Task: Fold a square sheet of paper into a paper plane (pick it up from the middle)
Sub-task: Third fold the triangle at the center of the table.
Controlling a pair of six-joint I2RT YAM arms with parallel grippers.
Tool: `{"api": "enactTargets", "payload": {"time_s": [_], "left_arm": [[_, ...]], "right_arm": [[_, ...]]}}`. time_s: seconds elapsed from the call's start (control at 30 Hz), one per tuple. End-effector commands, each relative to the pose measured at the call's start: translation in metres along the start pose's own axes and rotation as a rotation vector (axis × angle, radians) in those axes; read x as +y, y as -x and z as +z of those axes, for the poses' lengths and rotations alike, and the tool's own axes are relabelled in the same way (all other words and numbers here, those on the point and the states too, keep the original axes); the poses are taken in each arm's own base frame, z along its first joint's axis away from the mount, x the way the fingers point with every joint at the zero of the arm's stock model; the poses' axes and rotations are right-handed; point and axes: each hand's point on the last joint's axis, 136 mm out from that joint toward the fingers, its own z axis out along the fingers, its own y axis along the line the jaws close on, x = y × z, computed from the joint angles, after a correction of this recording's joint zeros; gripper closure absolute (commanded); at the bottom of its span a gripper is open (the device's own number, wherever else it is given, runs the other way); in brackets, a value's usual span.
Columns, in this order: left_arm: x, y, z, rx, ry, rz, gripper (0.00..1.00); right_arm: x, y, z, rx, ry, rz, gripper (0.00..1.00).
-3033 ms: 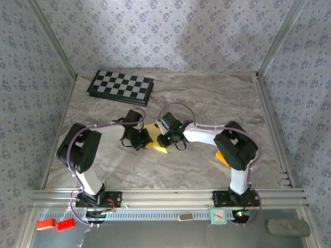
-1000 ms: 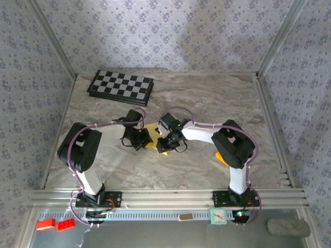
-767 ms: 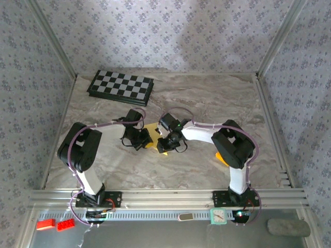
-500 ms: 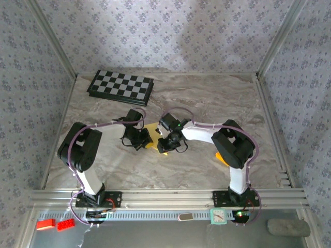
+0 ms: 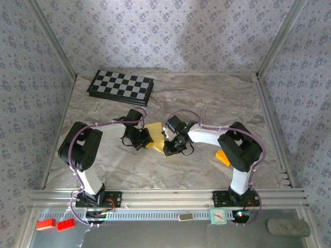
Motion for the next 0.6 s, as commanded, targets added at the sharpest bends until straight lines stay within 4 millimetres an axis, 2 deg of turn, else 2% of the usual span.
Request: {"api": "enactTargets", "payload": {"time_s": [0.0,0.2,0.57], "left_arm": [[0.065,0.001,0.017,-0.017,0.228,-0.077,0.97],[0.062,0.000,0.017,-0.009,0.213,-0.070,0.97],[0.060,-0.001,0.017,-0.007,0.208,-0.066,0.97]], "right_arm": [[-0.010,-0.029,-0.007,0.086,-0.036,0.025,0.83],[0.012,0.012,-0.034,-0.080,0.002,-0.014,0.83],[0.032,0.048,-0.023,-0.146,0.067,-0.006,0.85]]}}
